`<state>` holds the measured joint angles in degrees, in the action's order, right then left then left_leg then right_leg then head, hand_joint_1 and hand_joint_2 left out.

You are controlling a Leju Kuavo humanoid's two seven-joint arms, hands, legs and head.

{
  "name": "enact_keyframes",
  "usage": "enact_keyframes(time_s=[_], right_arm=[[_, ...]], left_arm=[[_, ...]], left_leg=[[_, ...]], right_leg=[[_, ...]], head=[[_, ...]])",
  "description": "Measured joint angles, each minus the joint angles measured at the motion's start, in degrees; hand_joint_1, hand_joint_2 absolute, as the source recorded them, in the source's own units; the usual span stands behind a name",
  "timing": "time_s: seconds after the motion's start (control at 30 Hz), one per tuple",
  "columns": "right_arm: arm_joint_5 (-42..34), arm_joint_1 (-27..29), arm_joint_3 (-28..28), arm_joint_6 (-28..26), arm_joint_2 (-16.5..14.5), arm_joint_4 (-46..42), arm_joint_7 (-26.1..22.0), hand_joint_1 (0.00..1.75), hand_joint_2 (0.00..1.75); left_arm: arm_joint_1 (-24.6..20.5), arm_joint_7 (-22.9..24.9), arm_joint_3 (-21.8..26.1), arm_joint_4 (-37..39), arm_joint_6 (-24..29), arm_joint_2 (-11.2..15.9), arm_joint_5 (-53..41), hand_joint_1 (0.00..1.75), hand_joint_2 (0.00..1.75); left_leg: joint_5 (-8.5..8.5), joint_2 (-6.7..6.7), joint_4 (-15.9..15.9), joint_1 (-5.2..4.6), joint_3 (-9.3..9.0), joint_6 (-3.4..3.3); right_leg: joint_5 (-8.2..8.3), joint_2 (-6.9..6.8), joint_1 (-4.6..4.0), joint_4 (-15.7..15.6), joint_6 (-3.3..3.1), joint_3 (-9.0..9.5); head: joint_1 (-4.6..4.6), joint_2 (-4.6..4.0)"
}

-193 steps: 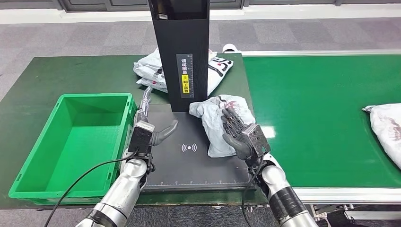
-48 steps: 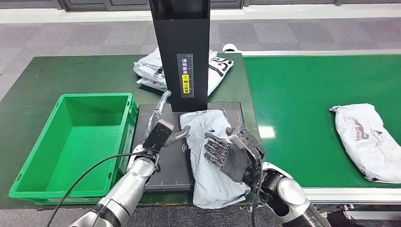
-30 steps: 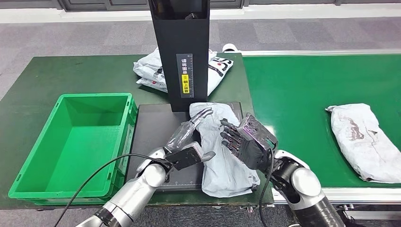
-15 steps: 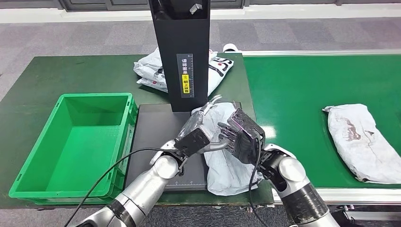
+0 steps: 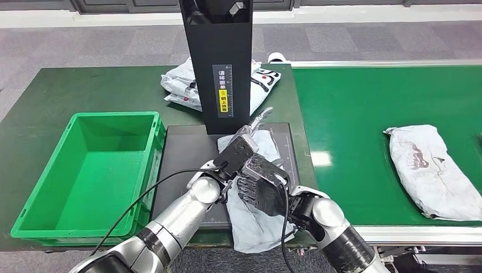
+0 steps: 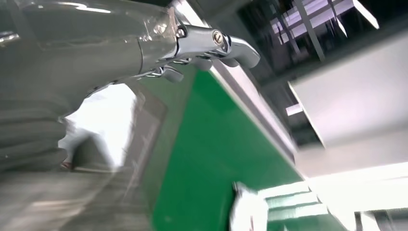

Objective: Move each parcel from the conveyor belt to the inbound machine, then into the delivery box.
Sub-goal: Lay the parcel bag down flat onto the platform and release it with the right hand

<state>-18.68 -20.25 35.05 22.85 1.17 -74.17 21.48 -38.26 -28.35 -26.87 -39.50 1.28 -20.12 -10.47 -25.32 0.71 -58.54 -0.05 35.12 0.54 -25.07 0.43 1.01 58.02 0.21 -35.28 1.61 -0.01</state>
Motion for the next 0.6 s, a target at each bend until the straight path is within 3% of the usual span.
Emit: enact_keyframes(time_s=[0.2,0.33,0.47,0.6], right_arm=[[-2.93,-1.68,2.48,2.94,-0.17,0.63,-2.57,0.0,0.0],[-4.29,-2.61,2.72,3.21,0.16,1.4,-3.64,0.0,1.75],[-5.95,-2.84,2.76,3.2,1.27,1.78,-4.15,0.0,1.75],[-4.48,-1.44,2.59,0.98,3.09,0.96,-6.16,0.0,1.75]], left_arm=[[-2.86,-0.31,-2.06,2.11,-4.15,-0.2,-3.16,0.0,1.75],[-4.83,1.17,-3.84,3.61,-3.21,-0.14,-6.96,0.0,1.75],[-7.31,5.28,-7.86,5.66,1.32,-0.16,-16.08,0.0,1.75],[-8.1,10.49,-11.33,7.49,9.81,-0.15,-22.1,0.0,1.75]], left_leg=[[0.0,0.02,0.0,0.0,0.02,0.0],[0.04,0.15,0.0,0.0,0.05,-0.02],[0.07,0.41,-0.01,0.0,0.14,-0.04],[0.07,0.53,-0.01,-0.01,0.18,-0.04]], right_leg=[[0.0,-0.02,0.0,0.0,0.0,0.0],[0.01,-0.13,0.0,0.0,0.01,0.03],[0.01,-0.36,0.01,0.01,0.01,0.03],[-0.02,-0.45,0.01,0.0,0.04,0.04]], head=[[-0.01,0.0],[0.0,0.0],[-0.01,-0.01],[-0.01,0.0]])
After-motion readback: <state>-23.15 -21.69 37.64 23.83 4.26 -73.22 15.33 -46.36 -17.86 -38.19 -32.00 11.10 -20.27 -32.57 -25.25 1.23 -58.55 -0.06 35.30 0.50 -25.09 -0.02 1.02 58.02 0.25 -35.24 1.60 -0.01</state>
